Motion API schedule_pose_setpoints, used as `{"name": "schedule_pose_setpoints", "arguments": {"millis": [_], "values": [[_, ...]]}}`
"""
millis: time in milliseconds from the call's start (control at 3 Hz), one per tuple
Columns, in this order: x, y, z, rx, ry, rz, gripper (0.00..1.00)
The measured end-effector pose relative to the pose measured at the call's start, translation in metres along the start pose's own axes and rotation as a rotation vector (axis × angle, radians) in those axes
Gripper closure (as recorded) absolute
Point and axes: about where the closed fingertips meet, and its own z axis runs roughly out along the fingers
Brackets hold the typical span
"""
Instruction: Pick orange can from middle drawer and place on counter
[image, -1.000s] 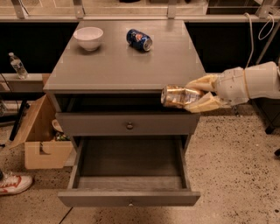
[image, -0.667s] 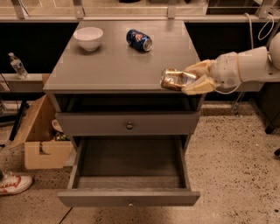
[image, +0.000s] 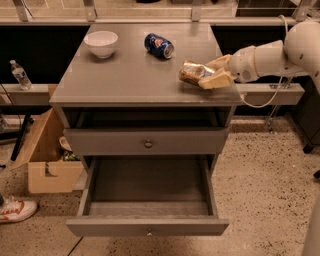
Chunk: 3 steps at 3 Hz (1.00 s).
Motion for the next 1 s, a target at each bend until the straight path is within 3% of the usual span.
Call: {"name": "schedule_pose_setpoints", "arguments": {"millis": [333, 667, 1000], "values": [[0.004, -0.021, 0.012, 0.013, 0.01, 0.053, 0.74], [0.011, -0.044, 0.019, 0.049, 0.044, 0.111, 0.43], [0.015, -0.055, 0.024, 0.06, 0.061, 0.137, 0.19]]}}
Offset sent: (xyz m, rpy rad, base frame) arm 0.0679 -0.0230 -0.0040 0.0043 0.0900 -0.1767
